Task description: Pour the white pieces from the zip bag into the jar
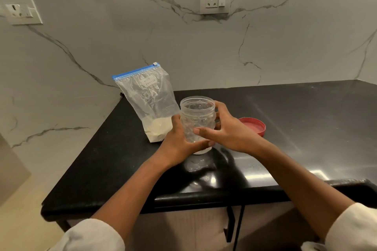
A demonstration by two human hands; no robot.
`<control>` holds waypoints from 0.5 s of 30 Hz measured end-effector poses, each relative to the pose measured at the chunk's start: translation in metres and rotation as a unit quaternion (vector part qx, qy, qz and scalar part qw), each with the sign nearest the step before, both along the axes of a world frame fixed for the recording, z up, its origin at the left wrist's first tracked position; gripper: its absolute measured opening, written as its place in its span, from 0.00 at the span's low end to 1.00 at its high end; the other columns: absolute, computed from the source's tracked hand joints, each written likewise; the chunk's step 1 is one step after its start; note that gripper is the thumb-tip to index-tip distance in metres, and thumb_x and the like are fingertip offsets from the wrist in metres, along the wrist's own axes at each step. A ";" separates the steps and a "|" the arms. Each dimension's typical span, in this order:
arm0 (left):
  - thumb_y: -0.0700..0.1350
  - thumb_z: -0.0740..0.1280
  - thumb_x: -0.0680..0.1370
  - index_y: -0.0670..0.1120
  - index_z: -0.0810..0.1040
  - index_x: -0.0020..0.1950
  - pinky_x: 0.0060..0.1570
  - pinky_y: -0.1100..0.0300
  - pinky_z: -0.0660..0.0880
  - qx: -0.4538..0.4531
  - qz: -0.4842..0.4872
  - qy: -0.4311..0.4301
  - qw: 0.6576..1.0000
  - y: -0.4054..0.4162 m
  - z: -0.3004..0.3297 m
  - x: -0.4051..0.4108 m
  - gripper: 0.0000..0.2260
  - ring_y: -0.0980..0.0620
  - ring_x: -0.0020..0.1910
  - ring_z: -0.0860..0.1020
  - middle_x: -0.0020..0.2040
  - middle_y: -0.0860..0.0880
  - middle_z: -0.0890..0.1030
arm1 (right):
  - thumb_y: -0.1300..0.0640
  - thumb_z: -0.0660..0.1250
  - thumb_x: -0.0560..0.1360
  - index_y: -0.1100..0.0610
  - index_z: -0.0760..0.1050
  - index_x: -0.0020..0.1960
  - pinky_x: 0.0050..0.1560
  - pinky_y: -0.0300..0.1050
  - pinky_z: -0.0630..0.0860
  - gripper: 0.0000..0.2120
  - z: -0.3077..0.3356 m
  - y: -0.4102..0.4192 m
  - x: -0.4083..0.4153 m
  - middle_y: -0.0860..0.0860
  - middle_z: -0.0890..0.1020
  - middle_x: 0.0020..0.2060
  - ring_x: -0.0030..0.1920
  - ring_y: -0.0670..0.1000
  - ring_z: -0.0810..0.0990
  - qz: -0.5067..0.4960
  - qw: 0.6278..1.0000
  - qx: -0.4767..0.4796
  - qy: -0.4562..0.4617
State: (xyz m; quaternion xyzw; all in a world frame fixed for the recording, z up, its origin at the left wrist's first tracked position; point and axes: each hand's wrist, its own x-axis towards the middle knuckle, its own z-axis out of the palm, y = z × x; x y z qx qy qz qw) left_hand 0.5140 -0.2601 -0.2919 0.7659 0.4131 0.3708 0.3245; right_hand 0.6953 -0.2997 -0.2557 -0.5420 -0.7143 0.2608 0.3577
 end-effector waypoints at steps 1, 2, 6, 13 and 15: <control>0.63 0.78 0.63 0.56 0.53 0.65 0.46 0.75 0.72 -0.004 -0.001 0.001 1.000 -0.001 -0.003 -0.003 0.42 0.63 0.57 0.76 0.63 0.56 0.75 | 0.32 0.71 0.67 0.32 0.50 0.70 0.51 0.32 0.75 0.41 -0.002 0.000 -0.002 0.31 0.73 0.56 0.55 0.37 0.77 0.000 1.000 -0.001 -0.005; 0.62 0.78 0.64 0.57 0.53 0.65 0.46 0.75 0.73 -0.006 -0.002 -0.001 1.000 -0.003 -0.006 -0.004 0.42 0.64 0.57 0.75 0.64 0.56 0.74 | 0.32 0.71 0.66 0.33 0.50 0.71 0.54 0.35 0.74 0.42 -0.005 -0.001 -0.004 0.34 0.72 0.60 0.58 0.39 0.76 0.001 1.000 0.001 -0.011; 0.59 0.79 0.64 0.59 0.46 0.69 0.57 0.72 0.70 -0.009 -0.023 -0.020 1.000 -0.005 -0.009 -0.005 0.48 0.64 0.61 0.73 0.66 0.57 0.70 | 0.30 0.71 0.64 0.33 0.48 0.72 0.66 0.47 0.71 0.46 -0.009 -0.001 -0.009 0.40 0.69 0.69 0.63 0.40 0.70 0.000 0.999 0.023 -0.031; 0.59 0.81 0.62 0.69 0.39 0.68 0.57 0.77 0.66 -0.021 -0.083 0.026 0.996 -0.001 -0.003 -0.021 0.54 0.74 0.62 0.67 0.64 0.68 0.63 | 0.32 0.73 0.65 0.36 0.49 0.72 0.46 0.25 0.70 0.45 -0.002 0.000 -0.007 0.34 0.70 0.60 0.49 0.31 0.74 0.018 0.999 0.020 -0.028; 0.59 0.81 0.62 0.64 0.42 0.73 0.66 0.65 0.67 -0.026 -0.081 0.024 0.996 -0.001 0.000 -0.024 0.55 0.63 0.67 0.68 0.68 0.61 0.65 | 0.33 0.73 0.65 0.35 0.50 0.71 0.39 0.22 0.71 0.44 -0.002 -0.002 -0.009 0.29 0.69 0.54 0.47 0.26 0.74 0.017 0.999 0.022 -0.017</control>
